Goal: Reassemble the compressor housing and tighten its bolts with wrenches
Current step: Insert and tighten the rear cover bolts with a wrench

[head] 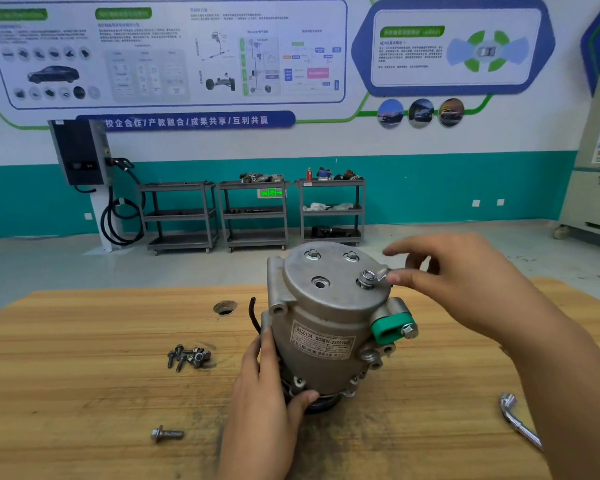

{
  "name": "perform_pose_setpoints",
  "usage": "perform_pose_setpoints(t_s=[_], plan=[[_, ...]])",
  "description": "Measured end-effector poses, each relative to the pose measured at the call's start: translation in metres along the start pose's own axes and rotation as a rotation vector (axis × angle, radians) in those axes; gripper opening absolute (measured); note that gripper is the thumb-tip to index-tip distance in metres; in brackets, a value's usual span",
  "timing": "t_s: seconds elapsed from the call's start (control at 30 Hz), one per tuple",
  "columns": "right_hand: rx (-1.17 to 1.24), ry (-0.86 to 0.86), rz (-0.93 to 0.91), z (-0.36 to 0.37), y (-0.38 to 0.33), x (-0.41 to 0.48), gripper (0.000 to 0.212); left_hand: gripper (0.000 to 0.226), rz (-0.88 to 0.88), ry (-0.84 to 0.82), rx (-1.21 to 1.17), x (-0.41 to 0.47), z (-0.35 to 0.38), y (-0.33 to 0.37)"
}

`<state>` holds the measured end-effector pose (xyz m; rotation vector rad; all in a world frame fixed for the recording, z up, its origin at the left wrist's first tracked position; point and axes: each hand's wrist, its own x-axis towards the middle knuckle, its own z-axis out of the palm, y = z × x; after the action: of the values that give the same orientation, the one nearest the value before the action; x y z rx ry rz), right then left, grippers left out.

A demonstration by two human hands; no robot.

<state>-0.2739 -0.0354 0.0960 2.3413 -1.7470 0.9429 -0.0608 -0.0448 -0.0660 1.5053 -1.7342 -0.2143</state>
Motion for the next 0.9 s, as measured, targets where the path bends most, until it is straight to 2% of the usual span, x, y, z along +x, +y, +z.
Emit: perform_pose_setpoints(t_s=[0.1,0.27,0.37,0.7,0.9], plan=[[0.025,-0.087,-0.062,-0.007,-0.004,-0.007,0.021,0.109,-0.004,-0.003,0.009,0.000,0.000,0.001],[0.131,-0.177,-0.149,-0.016,-0.013,-0.015,0.038,0.109,-0.017,-0.006,-0.015,0.000,-0.001,-0.001],[0.165,-0.204,-0.219,-0.009,-0.019,-0.013,0.039,0.109,-0.016,-0.017,-0.037,-0.001,-0.001,-0.002],[0.180,0.039,-0.242,0.021,-0.016,0.000,0.019,0.105,-0.021,-0.011,-0.032,-0.001,-0.001,-0.001],[0.182,0.125,-0.187,0.032,-0.014,0.003,0.032,0.108,-0.020,0.007,-0.060,0.000,0.001,0.000]])
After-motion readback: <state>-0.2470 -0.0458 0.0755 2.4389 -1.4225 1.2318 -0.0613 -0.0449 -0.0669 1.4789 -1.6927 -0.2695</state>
